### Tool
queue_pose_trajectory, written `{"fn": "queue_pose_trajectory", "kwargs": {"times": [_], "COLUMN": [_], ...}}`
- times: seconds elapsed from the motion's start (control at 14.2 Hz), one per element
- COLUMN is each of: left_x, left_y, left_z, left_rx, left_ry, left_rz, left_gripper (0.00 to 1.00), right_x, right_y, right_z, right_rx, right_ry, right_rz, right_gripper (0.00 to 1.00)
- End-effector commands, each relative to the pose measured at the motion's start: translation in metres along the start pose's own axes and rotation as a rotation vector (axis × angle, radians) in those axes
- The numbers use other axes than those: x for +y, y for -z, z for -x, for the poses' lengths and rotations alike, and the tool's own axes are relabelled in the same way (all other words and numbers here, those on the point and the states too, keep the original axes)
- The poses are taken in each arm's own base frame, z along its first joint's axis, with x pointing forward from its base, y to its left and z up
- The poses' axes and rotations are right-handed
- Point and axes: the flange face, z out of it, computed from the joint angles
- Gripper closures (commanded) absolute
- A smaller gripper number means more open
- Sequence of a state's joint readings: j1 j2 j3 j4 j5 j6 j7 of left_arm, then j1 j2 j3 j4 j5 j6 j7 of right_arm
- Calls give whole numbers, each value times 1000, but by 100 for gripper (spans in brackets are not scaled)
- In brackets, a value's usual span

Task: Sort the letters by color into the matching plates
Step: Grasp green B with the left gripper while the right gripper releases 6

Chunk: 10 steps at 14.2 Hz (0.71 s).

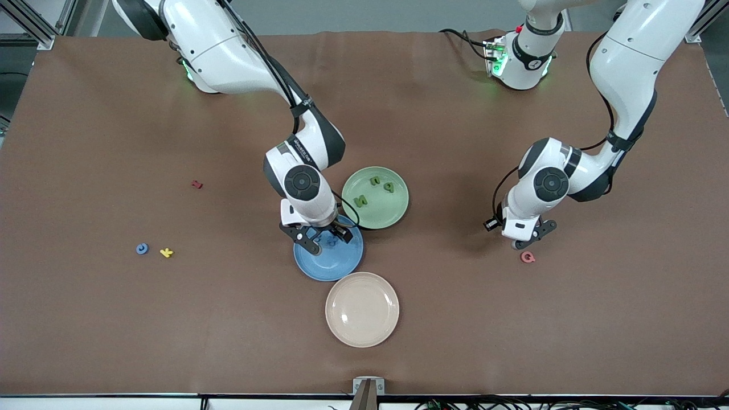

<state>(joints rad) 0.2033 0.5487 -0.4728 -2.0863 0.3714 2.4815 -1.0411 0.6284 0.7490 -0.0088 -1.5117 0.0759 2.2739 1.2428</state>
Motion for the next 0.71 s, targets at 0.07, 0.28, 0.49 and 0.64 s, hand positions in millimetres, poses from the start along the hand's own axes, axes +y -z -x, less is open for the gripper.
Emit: {"fn": "queue_pose_trajectory", "kwargs": {"times": [0.07, 0.28, 0.49, 0.64], "left_x": [1, 24, 60, 91], "left_y": [8, 26, 49, 65], "left_z": [-3, 13, 37, 59], "left_rx": [25, 28, 13, 10], "left_ry": [0, -13, -54, -79], "left_rz": [9, 24, 2, 6], "left_gripper": [91, 91, 91, 91], "right_x": [-6, -5, -3, 2], "right_y": [0, 0, 8, 12], "right_z": [0, -2, -12, -21], "right_rx": [4, 6, 10, 8], "right_ry": [3, 3, 39, 45], "right_rz": [-4, -4, -11, -6], "right_gripper": [0, 0, 0, 0]}}
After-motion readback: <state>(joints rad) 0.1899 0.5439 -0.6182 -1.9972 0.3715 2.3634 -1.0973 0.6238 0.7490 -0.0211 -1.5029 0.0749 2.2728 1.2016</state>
